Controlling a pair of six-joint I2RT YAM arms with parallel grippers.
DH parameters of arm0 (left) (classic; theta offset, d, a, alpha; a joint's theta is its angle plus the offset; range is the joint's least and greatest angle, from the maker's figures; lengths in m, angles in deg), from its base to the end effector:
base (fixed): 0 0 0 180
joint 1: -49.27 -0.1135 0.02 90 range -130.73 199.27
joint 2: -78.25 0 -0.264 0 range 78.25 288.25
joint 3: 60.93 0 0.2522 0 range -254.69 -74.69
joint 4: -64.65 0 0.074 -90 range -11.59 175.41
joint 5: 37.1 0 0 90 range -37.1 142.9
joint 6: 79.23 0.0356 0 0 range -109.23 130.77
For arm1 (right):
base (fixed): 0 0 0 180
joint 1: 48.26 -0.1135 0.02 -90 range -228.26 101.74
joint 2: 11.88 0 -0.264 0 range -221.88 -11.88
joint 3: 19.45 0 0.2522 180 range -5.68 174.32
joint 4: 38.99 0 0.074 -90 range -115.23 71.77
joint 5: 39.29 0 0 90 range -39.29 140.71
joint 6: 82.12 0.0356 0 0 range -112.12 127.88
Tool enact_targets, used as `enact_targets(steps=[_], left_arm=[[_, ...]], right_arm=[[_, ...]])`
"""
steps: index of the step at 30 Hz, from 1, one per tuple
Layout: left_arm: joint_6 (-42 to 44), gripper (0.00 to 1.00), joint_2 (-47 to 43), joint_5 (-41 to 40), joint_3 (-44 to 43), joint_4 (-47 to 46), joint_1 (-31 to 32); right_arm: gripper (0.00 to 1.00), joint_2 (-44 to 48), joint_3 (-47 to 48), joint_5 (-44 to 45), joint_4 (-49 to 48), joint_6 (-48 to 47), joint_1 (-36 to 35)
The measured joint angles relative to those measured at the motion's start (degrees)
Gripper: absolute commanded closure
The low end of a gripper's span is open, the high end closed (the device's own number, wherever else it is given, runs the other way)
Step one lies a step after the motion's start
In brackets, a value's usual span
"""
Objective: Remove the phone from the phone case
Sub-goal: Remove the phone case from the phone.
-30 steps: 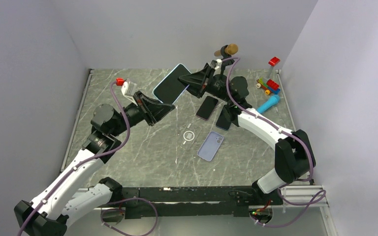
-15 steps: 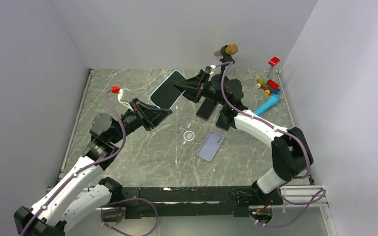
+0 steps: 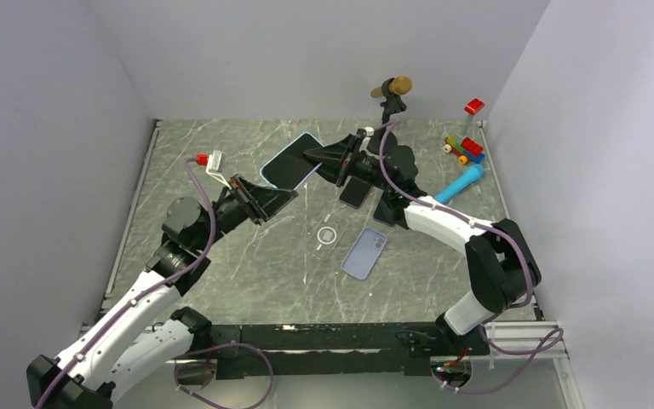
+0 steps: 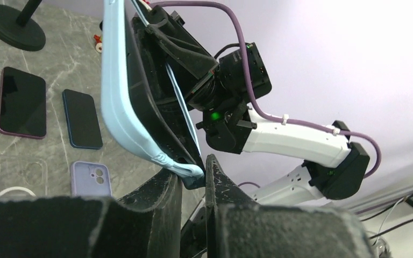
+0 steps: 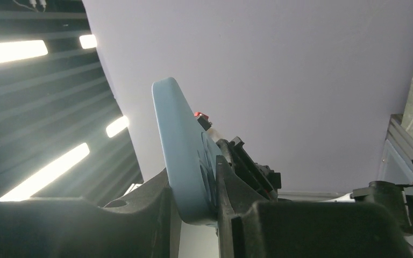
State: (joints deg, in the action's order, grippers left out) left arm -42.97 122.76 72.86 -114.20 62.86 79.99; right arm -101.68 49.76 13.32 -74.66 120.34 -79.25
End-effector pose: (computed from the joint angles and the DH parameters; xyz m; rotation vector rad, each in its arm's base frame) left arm 0.1542 -0.1058 0.3567 0.0122 1.5652 -1.4381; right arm 0.2923 0.2008 0.3154 0.5576 1.8343 2.3595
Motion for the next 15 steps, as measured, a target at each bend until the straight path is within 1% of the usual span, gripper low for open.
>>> enact_targets(steps=[5, 8, 11, 15], left_arm=[[-5.7, 1.0, 0.2, -2.8, 3.0, -4.0, 0.0], [-5.6, 1.0, 1.5, -2.7, 3.5, -6.2, -0.3], [-3.1, 1.0, 4.5, 2.7, 3.5, -10.3, -2.8], [-3.0, 1.0, 10.8, 15.5, 3.5, -20.5, -9.3]], right_arm=[[1.0, -0.8, 0.1, 0.6, 1.3, -0.4, 0.0], [1.0, -1.9, 0.0, 0.8, 0.8, 0.6, 0.1], [1.0, -2.8, -0.3, 1.1, -1.3, 1.8, 0.6], [1.0, -4.2, -0.2, 1.9, -3.9, 2.4, 1.2]])
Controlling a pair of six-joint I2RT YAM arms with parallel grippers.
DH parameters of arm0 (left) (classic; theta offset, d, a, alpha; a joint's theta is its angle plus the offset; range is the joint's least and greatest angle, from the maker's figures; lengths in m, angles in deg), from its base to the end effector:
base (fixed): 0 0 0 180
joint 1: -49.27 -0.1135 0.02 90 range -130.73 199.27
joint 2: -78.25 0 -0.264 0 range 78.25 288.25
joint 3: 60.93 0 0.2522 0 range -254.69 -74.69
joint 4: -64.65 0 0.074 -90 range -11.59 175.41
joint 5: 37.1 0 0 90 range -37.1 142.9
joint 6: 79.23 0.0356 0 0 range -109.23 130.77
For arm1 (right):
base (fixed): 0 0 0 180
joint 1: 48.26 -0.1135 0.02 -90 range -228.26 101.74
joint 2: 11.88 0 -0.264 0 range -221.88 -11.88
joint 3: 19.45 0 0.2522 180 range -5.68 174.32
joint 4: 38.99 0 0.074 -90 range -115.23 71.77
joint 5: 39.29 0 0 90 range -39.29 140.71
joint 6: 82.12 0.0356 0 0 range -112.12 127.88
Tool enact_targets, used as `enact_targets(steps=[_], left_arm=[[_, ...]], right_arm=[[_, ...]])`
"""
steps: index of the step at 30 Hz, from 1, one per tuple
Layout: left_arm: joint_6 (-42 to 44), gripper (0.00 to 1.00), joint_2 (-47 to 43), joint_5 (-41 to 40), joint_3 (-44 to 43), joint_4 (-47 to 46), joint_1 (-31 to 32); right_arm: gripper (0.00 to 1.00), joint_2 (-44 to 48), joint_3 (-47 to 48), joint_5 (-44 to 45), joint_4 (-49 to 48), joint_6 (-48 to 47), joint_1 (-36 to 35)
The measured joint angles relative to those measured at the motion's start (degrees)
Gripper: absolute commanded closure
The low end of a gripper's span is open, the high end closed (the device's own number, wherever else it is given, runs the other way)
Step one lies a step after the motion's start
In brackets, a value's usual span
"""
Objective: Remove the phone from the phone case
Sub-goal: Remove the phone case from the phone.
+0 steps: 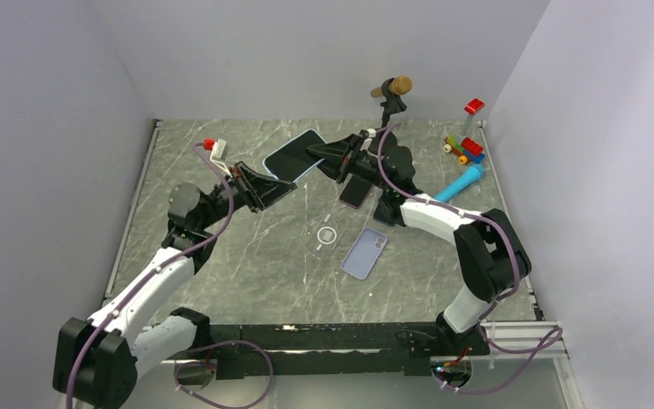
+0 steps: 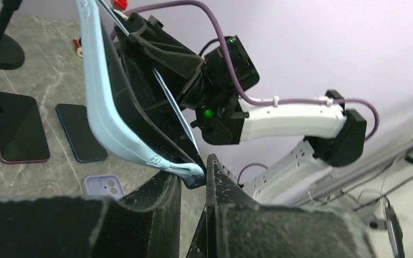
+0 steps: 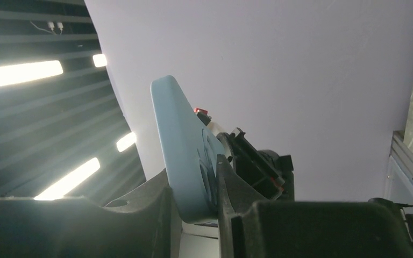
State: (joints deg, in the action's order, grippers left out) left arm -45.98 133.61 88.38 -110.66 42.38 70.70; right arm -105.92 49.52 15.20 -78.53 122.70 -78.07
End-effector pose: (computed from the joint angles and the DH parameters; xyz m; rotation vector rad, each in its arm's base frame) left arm 0.1969 -0.0995 0.3355 0.1471 1.5048 -1.5210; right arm 0.3079 0.2003 0.2957 0.6586 1.8046 2.3561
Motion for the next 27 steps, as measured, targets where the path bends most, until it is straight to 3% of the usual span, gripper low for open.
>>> enact_targets(steps=[3, 8, 15, 22, 24, 26, 27], left_arm=[[2.2, 1.0, 2.8, 8.0, -0.3, -2.5, -3.5], [17.6, 1.0, 2.8, 14.3, -9.0, 13.1, -4.4], [38.9, 1.0, 2.6, 17.4, -17.4, 32.6, -3.3], [43.5, 1.0, 1.5, 14.8, -16.2, 36.2, -3.1], [41.9, 0.83, 0.3, 11.8, -15.3, 36.2, -2.8], [38.1, 0.6, -1.2, 8.6, -13.9, 34.8, -2.3], [35.9, 0.54, -2.1, 7.3, -12.9, 33.5, -2.0]], right_arm=[[1.0, -1.0, 0.3, -0.5, -0.3, -0.5, 0.0], [1.0, -1.4, 1.9, -2.0, 0.1, -0.1, 0.1], [1.0, -1.7, 3.1, -4.9, -2.2, 2.5, 0.2], [1.0, -5.4, 5.7, -8.3, -1.3, 2.8, 0.3], [1.0, -5.4, 5.7, -8.0, -2.2, 2.8, 0.2], [1.0, -5.4, 5.7, -7.8, -3.6, 2.6, 0.2], [1.0, -5.4, 5.7, -7.6, -4.2, 2.4, 0.2]])
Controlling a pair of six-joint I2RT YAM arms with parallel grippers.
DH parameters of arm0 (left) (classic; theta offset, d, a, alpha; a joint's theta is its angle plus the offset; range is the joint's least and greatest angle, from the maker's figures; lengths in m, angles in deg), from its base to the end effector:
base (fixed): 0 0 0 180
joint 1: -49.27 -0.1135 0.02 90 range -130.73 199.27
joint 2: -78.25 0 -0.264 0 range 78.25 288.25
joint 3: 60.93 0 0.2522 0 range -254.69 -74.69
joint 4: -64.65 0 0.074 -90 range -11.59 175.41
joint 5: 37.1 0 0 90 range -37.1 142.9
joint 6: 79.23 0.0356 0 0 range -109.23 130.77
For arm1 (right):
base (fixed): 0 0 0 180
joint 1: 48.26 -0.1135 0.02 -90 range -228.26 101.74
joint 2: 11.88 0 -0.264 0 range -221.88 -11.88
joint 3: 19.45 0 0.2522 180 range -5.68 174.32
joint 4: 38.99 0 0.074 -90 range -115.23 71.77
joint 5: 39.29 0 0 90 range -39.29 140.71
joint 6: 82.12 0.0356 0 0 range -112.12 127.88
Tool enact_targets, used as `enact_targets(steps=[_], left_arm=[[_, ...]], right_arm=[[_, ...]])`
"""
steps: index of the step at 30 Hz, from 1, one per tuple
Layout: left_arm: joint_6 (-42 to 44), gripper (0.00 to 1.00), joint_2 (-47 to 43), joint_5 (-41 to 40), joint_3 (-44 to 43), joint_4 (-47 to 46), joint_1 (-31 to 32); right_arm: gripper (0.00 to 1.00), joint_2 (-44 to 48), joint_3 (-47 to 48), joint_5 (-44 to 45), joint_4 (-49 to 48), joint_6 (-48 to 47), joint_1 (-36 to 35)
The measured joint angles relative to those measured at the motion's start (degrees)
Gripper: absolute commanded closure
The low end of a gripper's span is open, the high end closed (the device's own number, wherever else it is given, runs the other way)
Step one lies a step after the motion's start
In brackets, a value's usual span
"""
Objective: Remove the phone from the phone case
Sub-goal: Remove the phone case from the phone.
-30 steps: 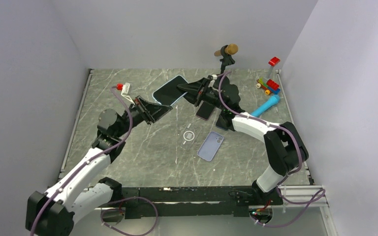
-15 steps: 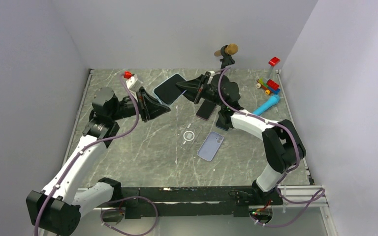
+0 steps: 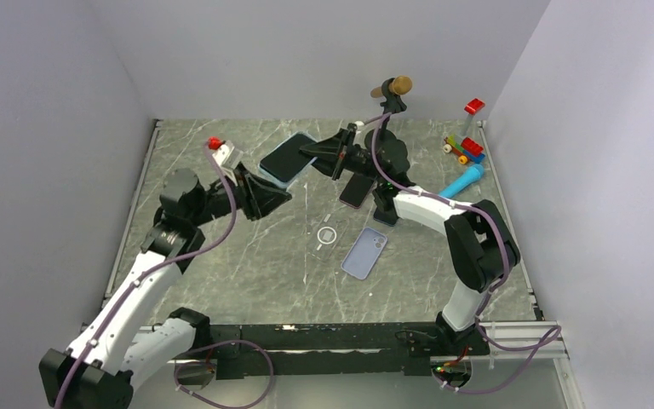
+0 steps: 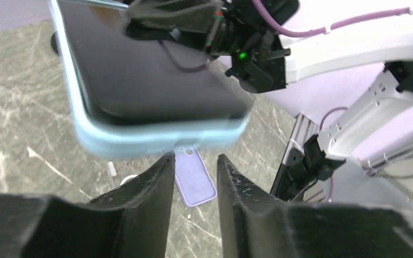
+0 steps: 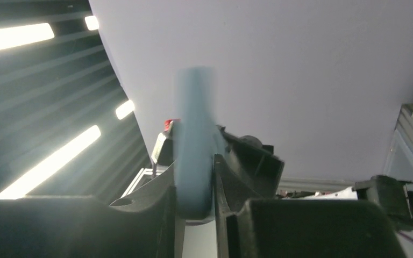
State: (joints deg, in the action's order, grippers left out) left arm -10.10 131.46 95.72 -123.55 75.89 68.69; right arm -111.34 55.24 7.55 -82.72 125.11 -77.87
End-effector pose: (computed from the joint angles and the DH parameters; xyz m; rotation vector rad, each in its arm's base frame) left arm 0.1907 -0.0929 0.3630 0.5891 1.6124 -1.1261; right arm 0.3244 0.2124 0.3007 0.4928 1.8627 2.4530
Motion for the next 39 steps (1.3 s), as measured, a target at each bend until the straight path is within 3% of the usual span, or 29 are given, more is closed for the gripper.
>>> enact_targets(steps=[4, 8, 10, 15, 20, 23, 26, 32, 35, 39], left_arm=[[-10.9, 0.35, -6.1, -6.6, 7.8, -5.1, -0.1], [-19.6, 0.26, -11.6, -9.8, 12.9, -4.7, -0.3], [-22.1, 0.25, -14.3, -10.1, 12.8, -2.3, -0.3], [-26.0, 0.12, -17.3, -10.8, 6.8, 5.7, -0.2], [-34.1, 0.17, -11.8, -14.7, -7.4, 13.9, -0.2], [-34.2, 0.19, -5.1, -16.3, -18.5, 19.5, -0.2], [-32.8, 0.2, -0.7, -16.6, -23.6, 22.5, -0.3], [-32.2, 0.38, 4.9, -8.7, -20.4, 23.8, -0.3], [-33.3, 0.38, 5.5, -6.8, -17.3, 23.0, 0.7], [-42.8, 0.38, 0.6, -6.2, -9.8, 17.0, 2.5]], right_arm=[[1.0, 0.0, -0.1, -0.4, -0.4, 0.7, 0.6], [1.0, 0.3, -0.1, -1.1, 0.0, -0.3, 3.4], [1.0, 0.9, -0.1, -1.7, 2.0, -2.6, 5.0], [1.0, 3.8, -0.1, -5.3, 8.2, -12.0, 8.4], [1.0, 7.0, -0.1, -11.7, 13.8, -22.6, 10.1], [1.0, 9.9, 1.6, -15.5, 25.0, -33.6, 10.4], [1.0, 12.6, 5.7, -17.3, 38.4, -45.4, 10.4], [1.0, 18.5, 7.3, -20.0, 49.8, -56.3, 10.4], [1.0, 20.0, 5.7, -20.0, 48.0, -54.2, 10.4], [1.0, 20.4, 3.2, -19.4, 44.2, -49.4, 10.4]])
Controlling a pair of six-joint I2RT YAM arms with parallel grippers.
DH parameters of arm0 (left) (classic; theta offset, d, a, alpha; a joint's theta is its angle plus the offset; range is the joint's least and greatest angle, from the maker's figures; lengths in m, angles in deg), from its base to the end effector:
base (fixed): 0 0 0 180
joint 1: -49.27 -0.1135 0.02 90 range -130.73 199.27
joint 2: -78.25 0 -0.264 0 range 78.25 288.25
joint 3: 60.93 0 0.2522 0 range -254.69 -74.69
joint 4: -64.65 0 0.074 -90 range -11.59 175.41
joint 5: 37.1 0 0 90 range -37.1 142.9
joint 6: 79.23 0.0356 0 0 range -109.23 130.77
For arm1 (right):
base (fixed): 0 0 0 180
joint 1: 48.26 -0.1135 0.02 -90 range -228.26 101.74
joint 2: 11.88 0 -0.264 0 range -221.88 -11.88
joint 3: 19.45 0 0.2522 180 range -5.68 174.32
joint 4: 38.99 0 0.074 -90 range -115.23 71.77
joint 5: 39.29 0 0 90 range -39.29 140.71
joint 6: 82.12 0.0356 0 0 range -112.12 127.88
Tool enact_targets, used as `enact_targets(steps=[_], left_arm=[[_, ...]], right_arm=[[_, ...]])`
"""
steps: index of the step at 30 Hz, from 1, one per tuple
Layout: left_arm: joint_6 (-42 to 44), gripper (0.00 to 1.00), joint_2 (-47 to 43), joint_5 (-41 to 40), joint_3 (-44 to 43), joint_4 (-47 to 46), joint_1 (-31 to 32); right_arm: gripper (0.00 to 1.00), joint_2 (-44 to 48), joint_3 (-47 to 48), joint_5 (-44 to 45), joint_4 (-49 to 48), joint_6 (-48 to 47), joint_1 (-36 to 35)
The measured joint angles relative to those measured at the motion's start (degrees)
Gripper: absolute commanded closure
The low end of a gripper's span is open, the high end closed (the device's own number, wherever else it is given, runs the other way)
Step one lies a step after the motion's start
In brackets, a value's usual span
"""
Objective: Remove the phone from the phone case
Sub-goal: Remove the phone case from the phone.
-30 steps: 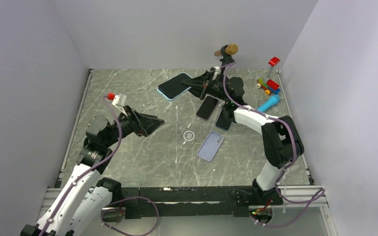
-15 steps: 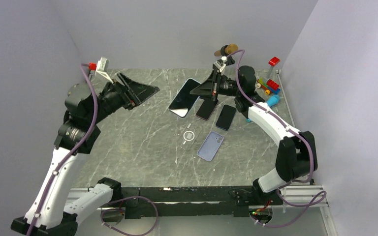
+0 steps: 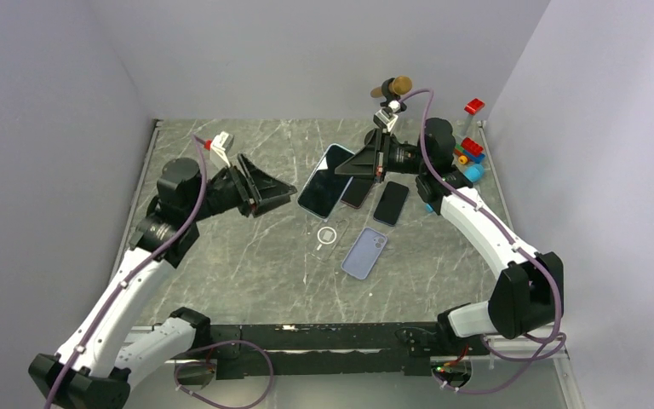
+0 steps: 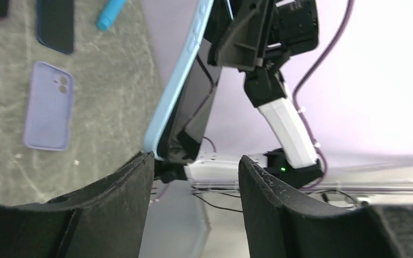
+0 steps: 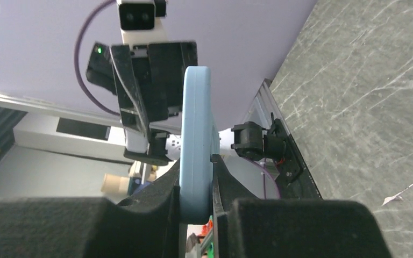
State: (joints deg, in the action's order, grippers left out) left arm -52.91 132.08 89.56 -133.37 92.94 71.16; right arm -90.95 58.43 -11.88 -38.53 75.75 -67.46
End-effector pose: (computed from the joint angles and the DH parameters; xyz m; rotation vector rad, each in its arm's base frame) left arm 0.1816 -0.0959 0.3899 -0.1851 2.0051 -1.5831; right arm 0.2847 0.1326 0.3649 -0.2189 2.0048 1.9274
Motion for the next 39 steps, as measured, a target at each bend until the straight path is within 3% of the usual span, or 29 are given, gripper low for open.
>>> enact_targets(steps=[4, 11, 21, 32, 39], left_arm=[[-7.7, 0.36, -3.5, -0.7, 3.5, -2.8, 2.1], [-13.3, 0.35, -3.3, -1.4, 4.3, -5.9, 3.8], [-18.1, 0.33, -3.0, -3.8, 6.9, -11.7, 4.4], [-20.9, 0.31, -0.3, -4.2, 6.9, -16.9, 4.5], [-21.8, 0.36, 1.4, -3.9, 5.9, -17.4, 4.5]], right_arm=[[1.0, 0.0, -0.1, 1.5, -0.1, 1.3, 0.0], [1.0, -0.4, -0.1, 2.3, -2.2, 4.3, 0.0], [1.0, -0.9, -0.1, 2.5, -4.0, 6.4, 0.0], [1.0, -1.6, -0.2, 2.5, -12.5, 13.0, 0.6], [1.0, -1.7, 0.2, 3.3, -8.8, 9.5, 1.1]])
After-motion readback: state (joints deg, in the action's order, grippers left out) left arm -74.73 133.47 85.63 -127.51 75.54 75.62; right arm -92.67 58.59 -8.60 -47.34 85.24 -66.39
